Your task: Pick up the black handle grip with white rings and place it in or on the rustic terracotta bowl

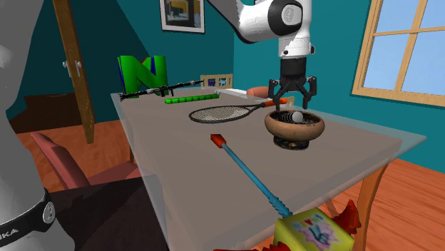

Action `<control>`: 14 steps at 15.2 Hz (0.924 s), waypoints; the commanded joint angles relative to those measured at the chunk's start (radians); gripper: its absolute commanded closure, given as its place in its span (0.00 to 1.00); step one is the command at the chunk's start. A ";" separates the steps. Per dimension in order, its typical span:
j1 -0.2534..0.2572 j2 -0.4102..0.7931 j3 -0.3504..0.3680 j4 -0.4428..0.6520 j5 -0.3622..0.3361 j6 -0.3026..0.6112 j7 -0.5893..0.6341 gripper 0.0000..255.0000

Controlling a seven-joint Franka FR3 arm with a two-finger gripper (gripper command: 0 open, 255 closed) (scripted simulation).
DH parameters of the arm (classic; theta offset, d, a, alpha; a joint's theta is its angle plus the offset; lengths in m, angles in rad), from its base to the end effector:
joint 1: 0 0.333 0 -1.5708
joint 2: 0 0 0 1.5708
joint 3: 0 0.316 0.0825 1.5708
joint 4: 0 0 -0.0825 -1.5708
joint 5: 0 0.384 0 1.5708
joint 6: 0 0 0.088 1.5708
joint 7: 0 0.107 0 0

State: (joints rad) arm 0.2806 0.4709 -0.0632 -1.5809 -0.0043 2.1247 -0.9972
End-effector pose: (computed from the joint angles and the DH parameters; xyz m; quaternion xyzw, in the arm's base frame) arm 0.6735 0.1546 0.3729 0.8177 0.5743 0.0280 0.0289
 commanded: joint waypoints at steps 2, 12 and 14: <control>0.000 0.000 0.000 0.000 0.000 0.000 0.000 0.00; 0.003 -0.049 -0.001 0.054 -0.003 -0.103 0.002 0.00; 0.003 -0.049 -0.001 0.054 -0.003 -0.103 0.002 0.00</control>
